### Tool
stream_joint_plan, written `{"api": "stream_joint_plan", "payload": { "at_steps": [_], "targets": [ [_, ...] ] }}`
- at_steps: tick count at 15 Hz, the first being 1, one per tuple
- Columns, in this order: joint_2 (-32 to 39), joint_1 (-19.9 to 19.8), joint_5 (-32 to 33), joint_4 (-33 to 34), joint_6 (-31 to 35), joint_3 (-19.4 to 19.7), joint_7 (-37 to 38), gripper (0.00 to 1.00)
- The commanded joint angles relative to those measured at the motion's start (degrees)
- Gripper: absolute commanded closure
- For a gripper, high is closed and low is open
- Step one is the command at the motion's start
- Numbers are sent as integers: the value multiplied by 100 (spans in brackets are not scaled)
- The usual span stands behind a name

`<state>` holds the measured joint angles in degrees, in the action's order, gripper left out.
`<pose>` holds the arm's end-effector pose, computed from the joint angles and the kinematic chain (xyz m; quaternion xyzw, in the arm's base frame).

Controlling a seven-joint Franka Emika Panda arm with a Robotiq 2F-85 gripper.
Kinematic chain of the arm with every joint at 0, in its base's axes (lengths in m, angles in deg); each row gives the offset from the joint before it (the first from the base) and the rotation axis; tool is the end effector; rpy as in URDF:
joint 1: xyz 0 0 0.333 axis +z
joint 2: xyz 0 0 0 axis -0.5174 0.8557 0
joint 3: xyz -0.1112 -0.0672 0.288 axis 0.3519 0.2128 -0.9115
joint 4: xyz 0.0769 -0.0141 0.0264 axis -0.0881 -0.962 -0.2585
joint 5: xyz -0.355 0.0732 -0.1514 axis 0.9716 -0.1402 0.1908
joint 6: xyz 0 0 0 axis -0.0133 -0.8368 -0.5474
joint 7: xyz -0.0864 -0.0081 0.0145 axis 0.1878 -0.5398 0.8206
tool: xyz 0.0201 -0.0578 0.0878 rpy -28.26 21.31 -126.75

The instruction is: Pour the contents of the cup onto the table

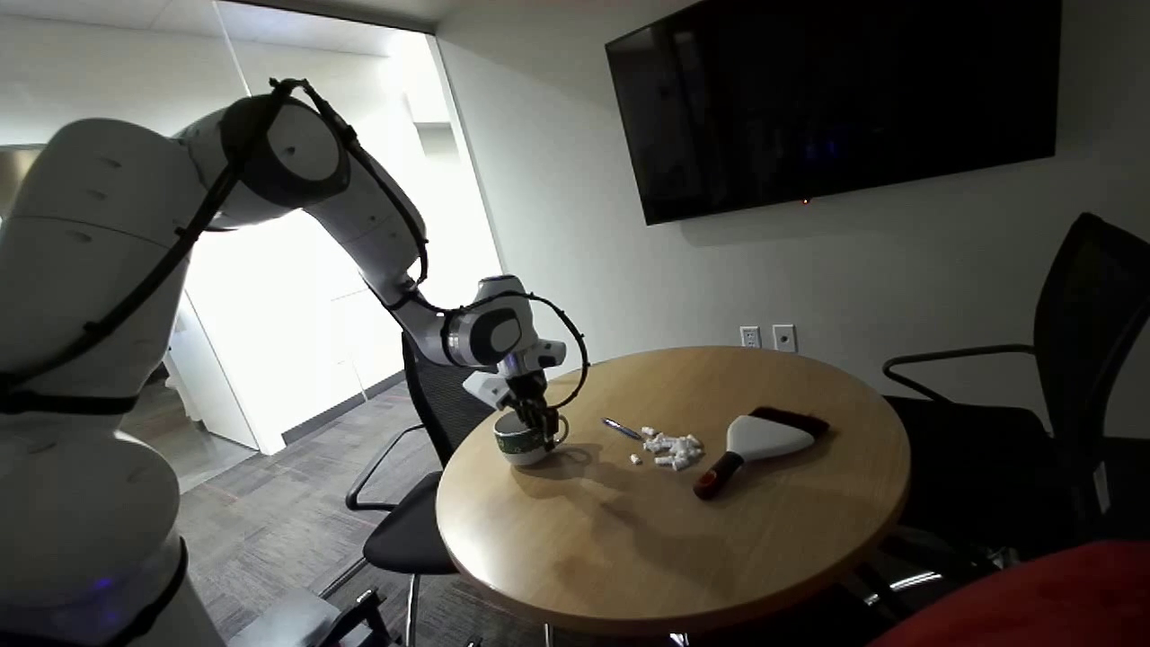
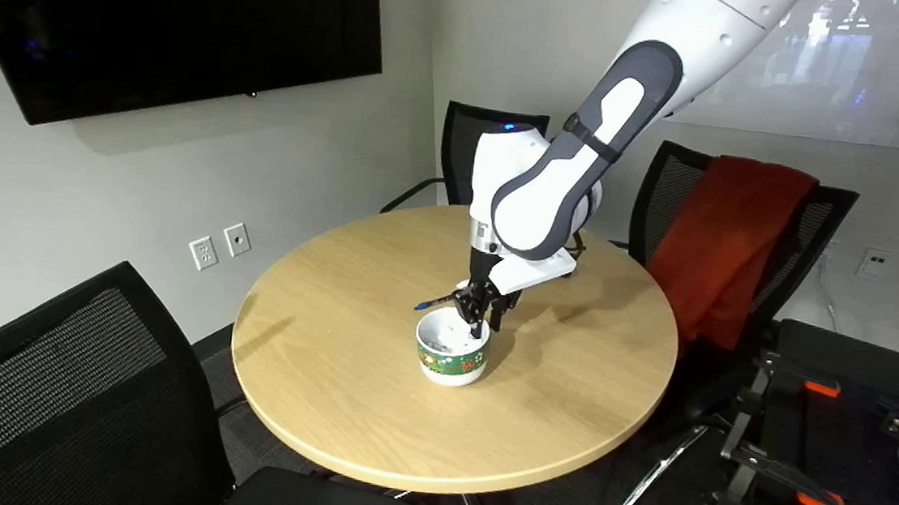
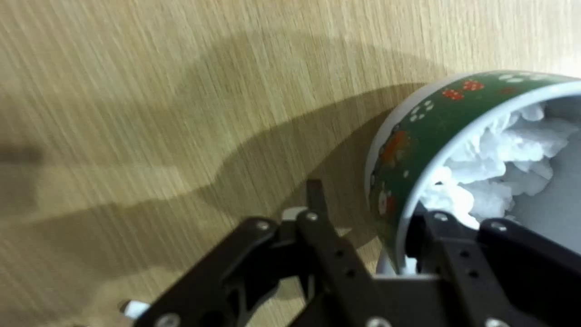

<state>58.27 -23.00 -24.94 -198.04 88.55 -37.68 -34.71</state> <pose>0.6000 0.0690 0.1571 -0.9841 0.1730 -0.0299 0.0279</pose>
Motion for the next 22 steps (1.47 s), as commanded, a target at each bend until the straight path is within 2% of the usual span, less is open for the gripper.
{"api": "stream_joint_plan", "payload": {
  "at_steps": [1,2,3,7,11,17,22],
  "targets": [
    [59,66,14,181,-215,73,61,88],
    [53,80,21,183,-215,80,70,96],
    [67,77,19,205,-218,76,62,99],
    [-30,117,130,169,-330,123,37,97],
    [-460,388,621,-63,-578,436,150,97],
    [-802,906,2102,250,-1906,1022,655,97],
    [-721,1114,3652,838,-3307,1010,1102,97]
  ]
}}
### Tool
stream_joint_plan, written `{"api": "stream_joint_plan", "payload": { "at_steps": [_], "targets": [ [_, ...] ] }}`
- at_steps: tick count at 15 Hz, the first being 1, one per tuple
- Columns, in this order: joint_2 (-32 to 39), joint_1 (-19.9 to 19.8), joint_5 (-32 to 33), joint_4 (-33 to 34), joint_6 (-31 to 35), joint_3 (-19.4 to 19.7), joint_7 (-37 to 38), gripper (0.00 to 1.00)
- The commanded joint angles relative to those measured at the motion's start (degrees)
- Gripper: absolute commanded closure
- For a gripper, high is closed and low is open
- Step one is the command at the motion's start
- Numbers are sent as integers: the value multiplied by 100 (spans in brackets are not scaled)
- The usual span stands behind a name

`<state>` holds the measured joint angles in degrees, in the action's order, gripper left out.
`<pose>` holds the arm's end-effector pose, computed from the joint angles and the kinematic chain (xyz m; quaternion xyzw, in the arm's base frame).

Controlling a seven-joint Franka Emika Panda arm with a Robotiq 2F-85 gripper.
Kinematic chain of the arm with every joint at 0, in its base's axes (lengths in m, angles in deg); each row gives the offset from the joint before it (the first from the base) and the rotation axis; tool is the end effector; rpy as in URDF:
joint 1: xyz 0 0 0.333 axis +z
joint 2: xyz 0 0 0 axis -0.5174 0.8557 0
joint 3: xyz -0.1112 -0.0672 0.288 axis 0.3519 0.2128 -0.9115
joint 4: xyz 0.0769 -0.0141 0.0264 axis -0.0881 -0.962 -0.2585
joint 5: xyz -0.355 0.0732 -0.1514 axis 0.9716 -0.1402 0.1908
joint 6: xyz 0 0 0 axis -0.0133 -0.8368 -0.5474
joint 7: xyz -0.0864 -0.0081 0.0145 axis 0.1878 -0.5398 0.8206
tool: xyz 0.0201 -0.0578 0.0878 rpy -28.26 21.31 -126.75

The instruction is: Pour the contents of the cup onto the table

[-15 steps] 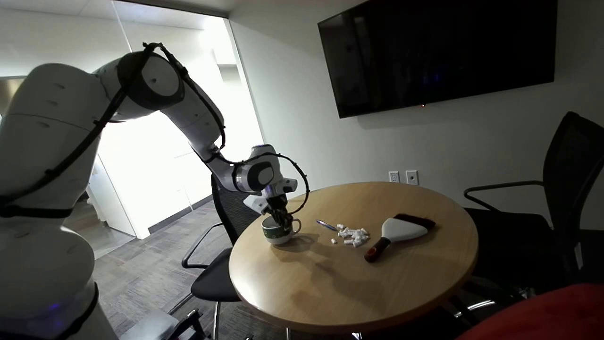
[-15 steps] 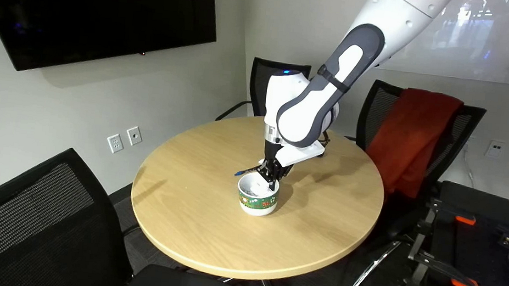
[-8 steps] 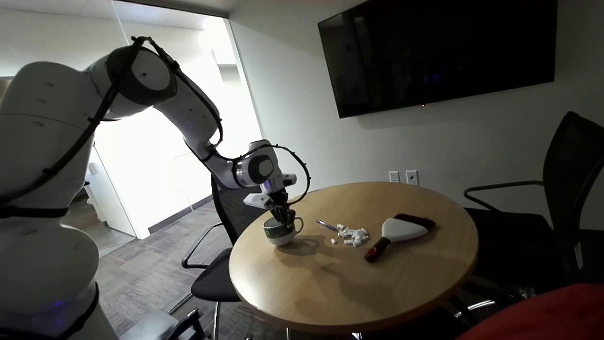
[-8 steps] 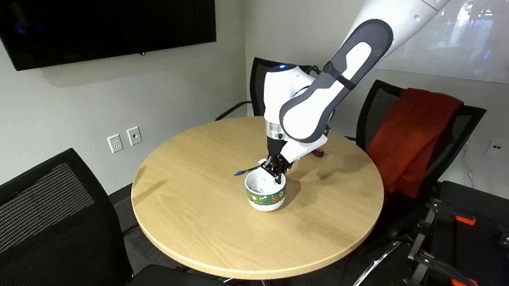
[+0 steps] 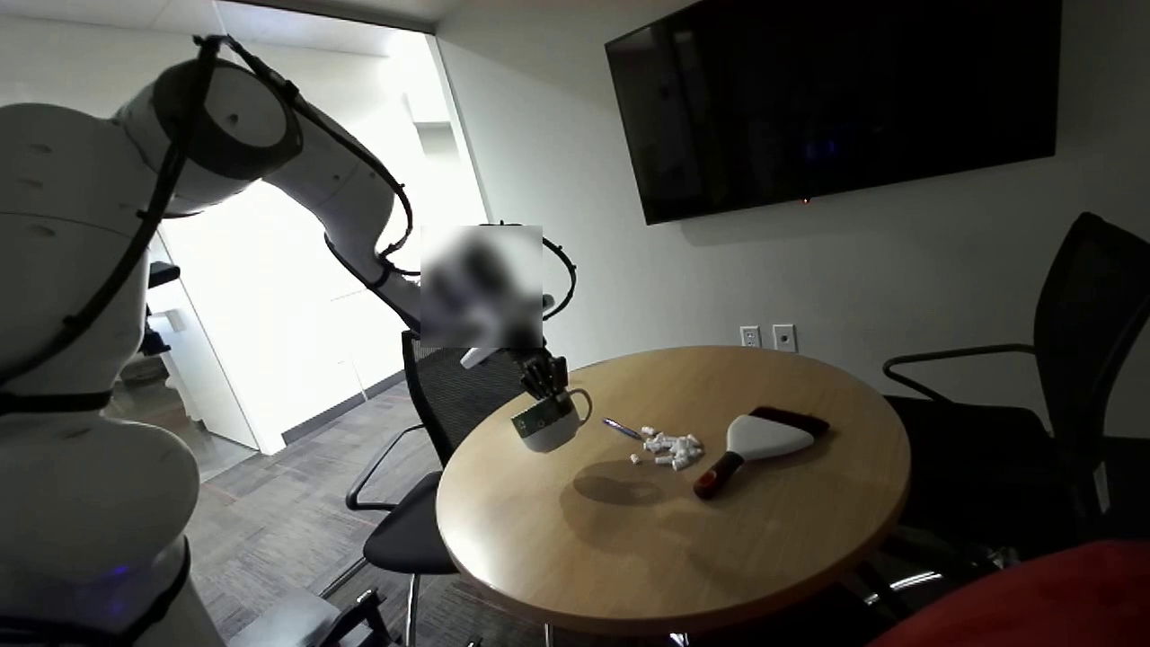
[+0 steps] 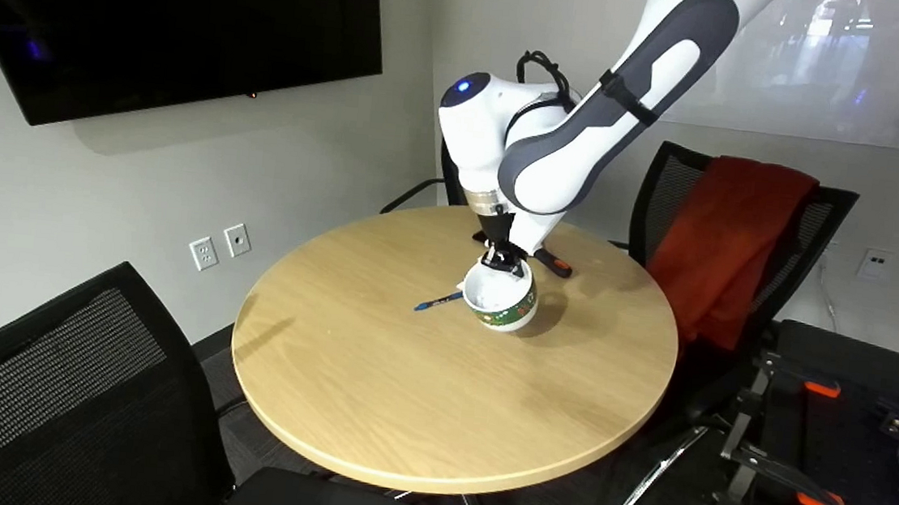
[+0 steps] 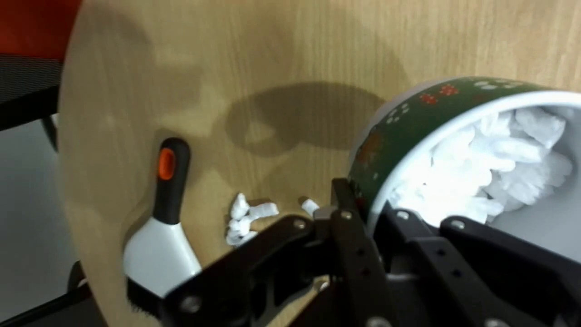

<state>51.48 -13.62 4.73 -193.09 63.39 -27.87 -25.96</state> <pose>0.6044 0.0610 0.2324 0.9767 -0.0569 -0.0159 0.2064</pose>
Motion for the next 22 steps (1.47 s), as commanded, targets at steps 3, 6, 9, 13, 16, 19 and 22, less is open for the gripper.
{"api": "stream_joint_plan", "payload": {
  "at_steps": [3,6,9,13,16,19,22],
  "targets": [
    [134,233,1503,661,-1501,-85,306,97],
    [276,106,2058,861,-1926,-311,181,97],
    [274,-119,1947,695,-1666,-547,191,90],
    [326,-178,1935,731,-1659,-578,175,97],
    [321,164,2824,719,-2302,-462,673,97],
    [353,252,3537,721,-3003,-616,906,97],
    [561,304,4145,842,-3776,-860,1052,97]
  ]
}}
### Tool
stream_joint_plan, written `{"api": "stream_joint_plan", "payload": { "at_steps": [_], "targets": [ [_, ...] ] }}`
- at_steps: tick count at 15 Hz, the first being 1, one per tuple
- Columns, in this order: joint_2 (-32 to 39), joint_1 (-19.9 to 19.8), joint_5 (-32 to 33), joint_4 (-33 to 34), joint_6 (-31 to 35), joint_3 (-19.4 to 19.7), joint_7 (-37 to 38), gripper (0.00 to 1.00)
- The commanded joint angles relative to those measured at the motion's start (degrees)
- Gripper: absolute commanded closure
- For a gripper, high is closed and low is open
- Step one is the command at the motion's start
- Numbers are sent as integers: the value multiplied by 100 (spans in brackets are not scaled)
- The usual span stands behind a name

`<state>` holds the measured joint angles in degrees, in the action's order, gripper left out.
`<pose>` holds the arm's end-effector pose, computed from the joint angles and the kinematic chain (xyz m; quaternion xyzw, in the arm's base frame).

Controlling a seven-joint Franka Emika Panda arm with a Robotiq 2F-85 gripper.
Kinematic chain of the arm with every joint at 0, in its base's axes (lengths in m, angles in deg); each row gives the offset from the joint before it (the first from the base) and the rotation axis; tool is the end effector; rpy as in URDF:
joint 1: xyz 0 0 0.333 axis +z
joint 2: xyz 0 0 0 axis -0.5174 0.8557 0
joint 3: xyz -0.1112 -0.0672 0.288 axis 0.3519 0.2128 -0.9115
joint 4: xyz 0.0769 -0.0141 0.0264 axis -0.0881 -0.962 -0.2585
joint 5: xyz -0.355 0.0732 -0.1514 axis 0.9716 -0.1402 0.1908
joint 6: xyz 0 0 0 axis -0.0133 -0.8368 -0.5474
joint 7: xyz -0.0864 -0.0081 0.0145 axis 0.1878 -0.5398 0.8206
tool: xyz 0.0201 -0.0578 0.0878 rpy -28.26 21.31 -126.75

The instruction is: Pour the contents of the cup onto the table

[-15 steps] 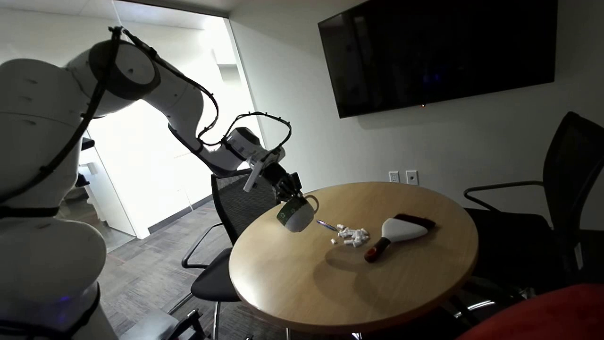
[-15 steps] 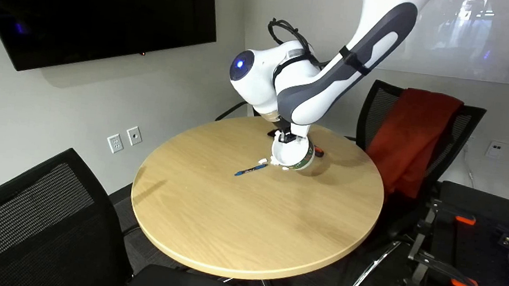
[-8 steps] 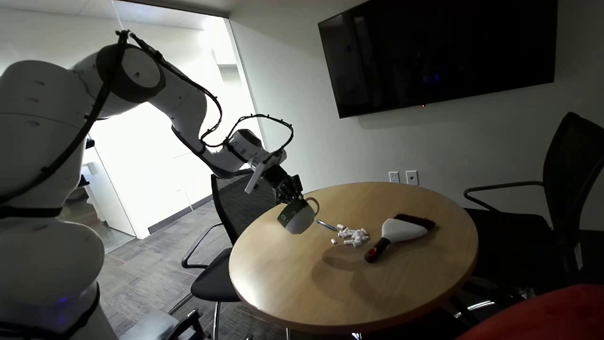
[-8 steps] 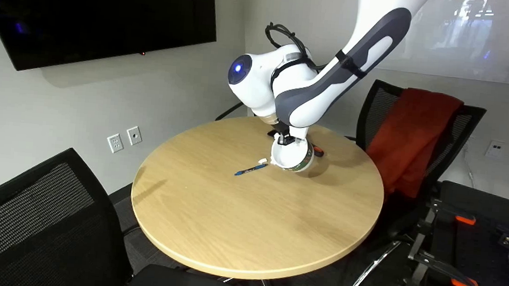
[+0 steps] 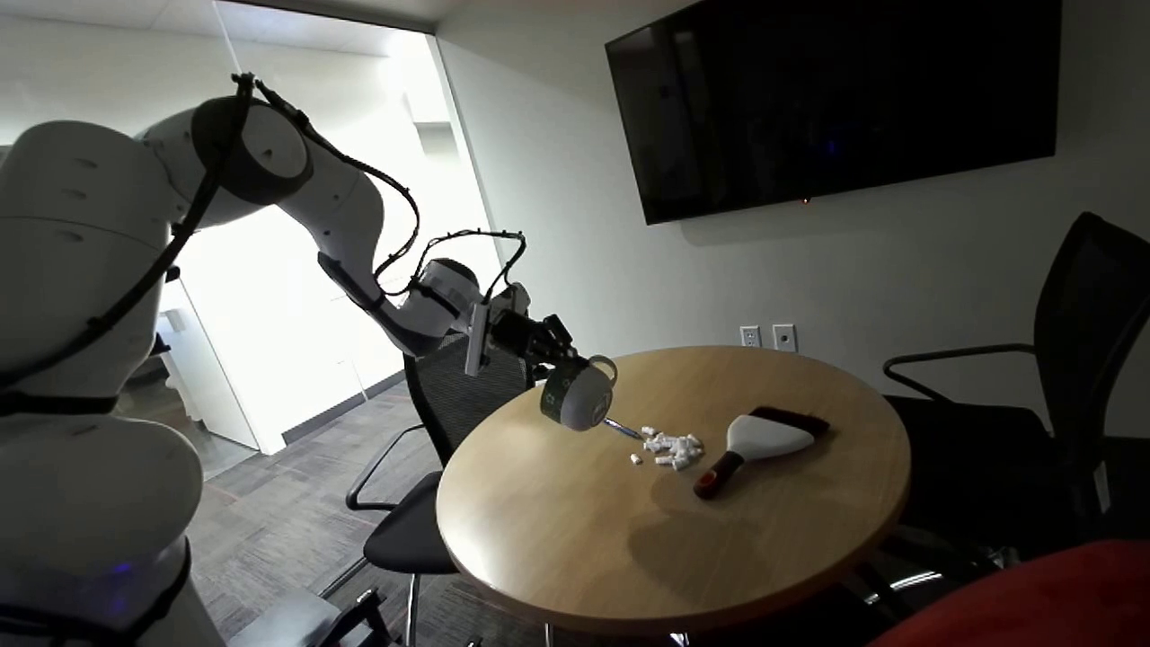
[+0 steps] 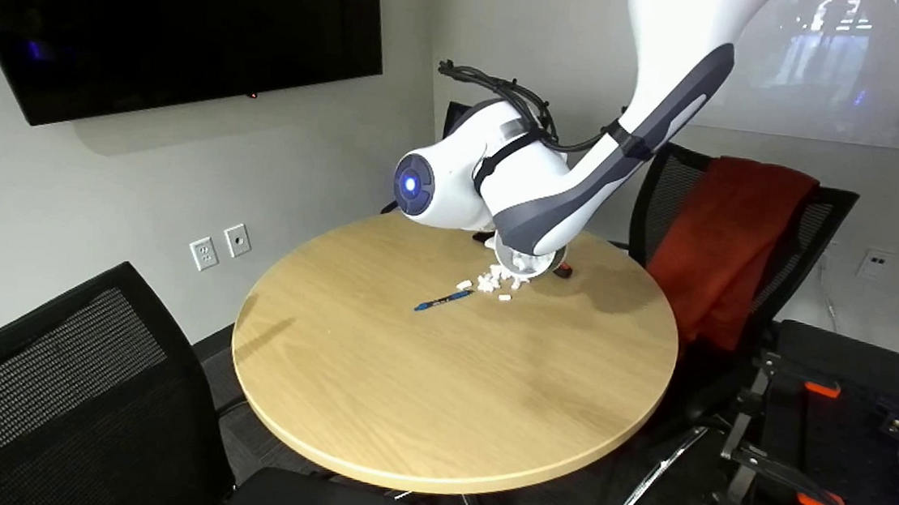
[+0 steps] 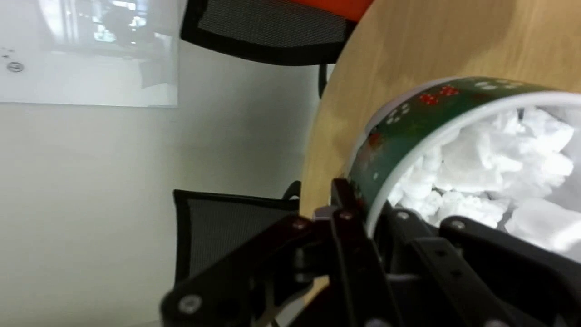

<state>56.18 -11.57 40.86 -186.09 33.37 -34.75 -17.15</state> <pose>0.6015 0.0861 0.2361 0.8427 0.0555 -0.0371 0.5342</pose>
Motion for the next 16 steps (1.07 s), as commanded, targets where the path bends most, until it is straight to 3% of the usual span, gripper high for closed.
{"api": "stream_joint_plan", "payload": {
  "at_steps": [1,7,16],
  "targets": [
    [186,107,725,181,-1014,-249,243,97],
    [940,109,1740,430,-2281,-515,444,97],
    [2158,103,3012,895,-4109,-471,243,97]
  ]
}}
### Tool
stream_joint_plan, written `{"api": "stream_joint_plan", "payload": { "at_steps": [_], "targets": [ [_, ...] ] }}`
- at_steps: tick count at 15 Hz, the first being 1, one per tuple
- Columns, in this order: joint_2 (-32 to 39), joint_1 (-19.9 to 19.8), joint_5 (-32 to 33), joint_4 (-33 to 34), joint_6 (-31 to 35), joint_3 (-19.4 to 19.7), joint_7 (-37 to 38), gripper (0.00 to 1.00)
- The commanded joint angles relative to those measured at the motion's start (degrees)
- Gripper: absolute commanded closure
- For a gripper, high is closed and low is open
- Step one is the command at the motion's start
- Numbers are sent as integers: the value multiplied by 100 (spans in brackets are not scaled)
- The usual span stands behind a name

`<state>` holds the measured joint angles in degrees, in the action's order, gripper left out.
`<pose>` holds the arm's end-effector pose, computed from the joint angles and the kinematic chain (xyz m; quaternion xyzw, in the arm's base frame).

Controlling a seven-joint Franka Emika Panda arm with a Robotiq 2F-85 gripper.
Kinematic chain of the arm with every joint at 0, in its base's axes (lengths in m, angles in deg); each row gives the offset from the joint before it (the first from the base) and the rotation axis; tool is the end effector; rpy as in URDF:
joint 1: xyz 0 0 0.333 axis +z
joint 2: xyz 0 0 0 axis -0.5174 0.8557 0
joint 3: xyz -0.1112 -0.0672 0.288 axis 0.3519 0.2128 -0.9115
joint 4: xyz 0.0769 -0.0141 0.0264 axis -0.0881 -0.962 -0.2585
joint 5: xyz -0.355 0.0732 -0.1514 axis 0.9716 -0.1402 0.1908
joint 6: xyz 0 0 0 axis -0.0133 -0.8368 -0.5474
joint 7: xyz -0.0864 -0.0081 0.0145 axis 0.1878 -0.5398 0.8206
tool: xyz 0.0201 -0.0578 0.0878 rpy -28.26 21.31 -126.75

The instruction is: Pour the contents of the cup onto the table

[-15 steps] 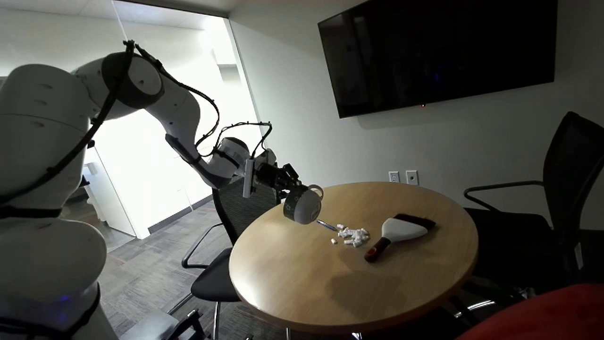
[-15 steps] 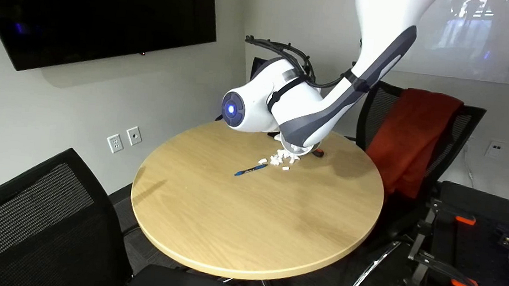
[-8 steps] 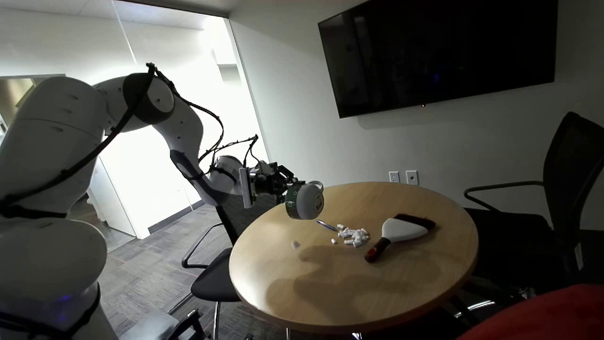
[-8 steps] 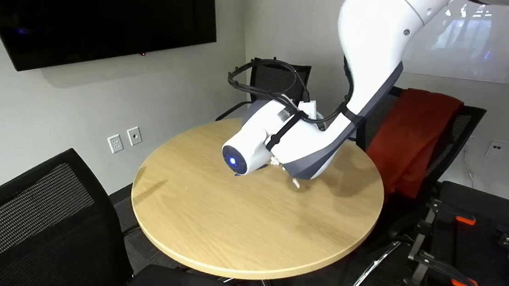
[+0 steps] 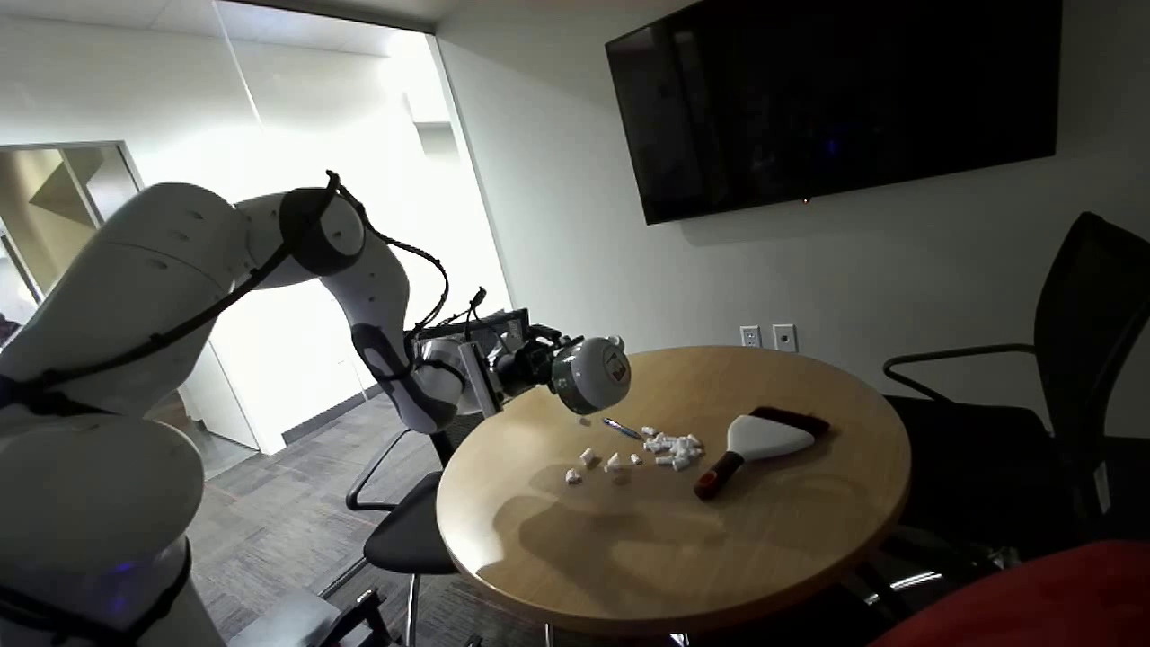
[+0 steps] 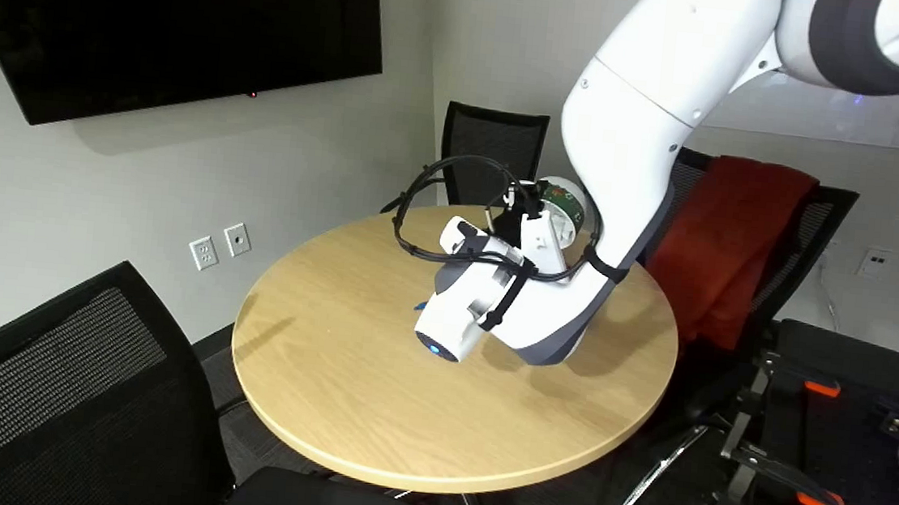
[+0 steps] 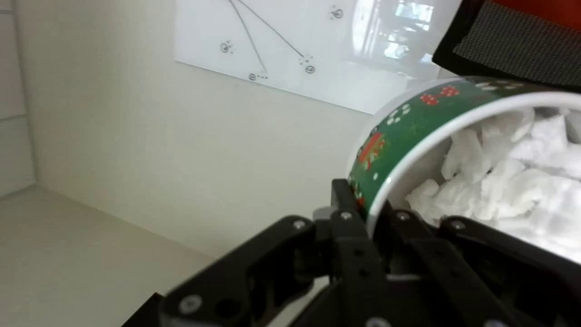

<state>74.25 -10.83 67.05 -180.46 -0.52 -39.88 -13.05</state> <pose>0.5851 0.0829 0.1531 0.5794 0.0880 -0.0687 0.8074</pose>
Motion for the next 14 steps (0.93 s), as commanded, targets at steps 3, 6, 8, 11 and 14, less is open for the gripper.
{"api": "stream_joint_plan", "payload": {
  "at_steps": [3,6,8,11,14],
  "targets": [
    [721,8,785,517,-1258,55,-240,97],
    [1009,-18,1152,666,-1658,63,-346,97],
    [1156,-37,1370,765,-1870,63,-421,97],
    [1291,-74,1602,889,-2046,36,-514,97],
    [1317,-73,1799,935,-2226,45,-581,97]
  ]
}}
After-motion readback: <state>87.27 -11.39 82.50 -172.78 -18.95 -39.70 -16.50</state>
